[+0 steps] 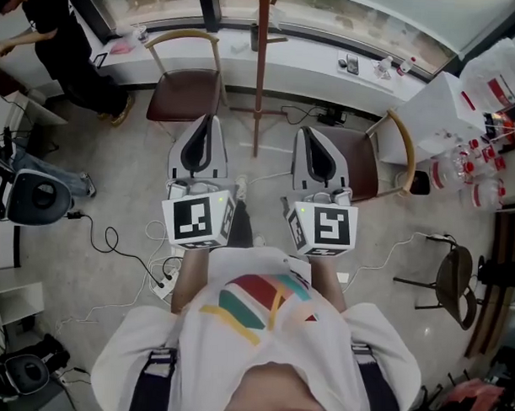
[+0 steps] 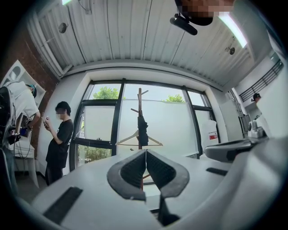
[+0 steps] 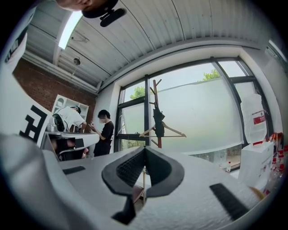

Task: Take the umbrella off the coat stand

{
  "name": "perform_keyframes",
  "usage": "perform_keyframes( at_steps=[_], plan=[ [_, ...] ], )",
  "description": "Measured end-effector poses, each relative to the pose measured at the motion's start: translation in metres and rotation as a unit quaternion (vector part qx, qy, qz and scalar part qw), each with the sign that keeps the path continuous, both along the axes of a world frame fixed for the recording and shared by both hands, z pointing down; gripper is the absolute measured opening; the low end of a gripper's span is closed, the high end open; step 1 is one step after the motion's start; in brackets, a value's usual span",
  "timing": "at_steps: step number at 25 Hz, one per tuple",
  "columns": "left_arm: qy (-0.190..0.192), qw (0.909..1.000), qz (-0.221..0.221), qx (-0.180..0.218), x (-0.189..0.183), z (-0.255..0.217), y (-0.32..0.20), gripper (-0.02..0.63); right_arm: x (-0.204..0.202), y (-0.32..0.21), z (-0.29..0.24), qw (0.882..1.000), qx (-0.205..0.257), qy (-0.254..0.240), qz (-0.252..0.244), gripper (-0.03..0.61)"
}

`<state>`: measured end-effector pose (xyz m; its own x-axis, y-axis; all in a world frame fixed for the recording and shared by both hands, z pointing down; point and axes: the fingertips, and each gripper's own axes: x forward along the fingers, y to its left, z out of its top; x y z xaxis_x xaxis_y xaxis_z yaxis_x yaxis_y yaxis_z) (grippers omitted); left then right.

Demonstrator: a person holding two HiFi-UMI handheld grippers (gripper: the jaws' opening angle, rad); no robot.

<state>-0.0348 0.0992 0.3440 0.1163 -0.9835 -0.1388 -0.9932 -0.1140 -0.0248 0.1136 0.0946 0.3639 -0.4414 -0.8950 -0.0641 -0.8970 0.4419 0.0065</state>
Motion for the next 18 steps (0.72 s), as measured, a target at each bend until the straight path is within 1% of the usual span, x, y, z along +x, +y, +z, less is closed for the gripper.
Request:
perform_keyframes(
  at_steps=[4, 8, 10, 15, 18],
  plan=[
    [-0.005, 0.9999, 0.005, 0.007, -0.004, -0.001, -0.009, 0.006, -0.003, -0.008, 0.001, 1.000, 0.002, -0.009, 0.005, 0.000],
    [-0.001, 0.9998, 0.019, 0.007, -0.006, 0.003, -0.027, 0.006, -0.014, -0.017, 0.011, 1.000, -0.004, 0.001, -0.010, 0.000],
    [0.001, 0.9997, 0.023, 0.007, -0.005, 0.005, -0.039, 0.006, -0.014, -0.024, 0.015, 1.000, -0.008, 0.004, -0.010, 0.000],
    [0.012, 0.9992, 0.037, 0.010, -0.010, 0.013, -0.075, 0.006, -0.018, -0.057, 0.023, 1.000, -0.008, 0.011, 0.008, 0.000],
    [0.018, 0.9988, 0.044, 0.009, -0.015, 0.014, -0.100, 0.006, -0.030, -0.082, 0.022, 1.000, -0.008, 0.014, 0.006, 0.000]
  ],
)
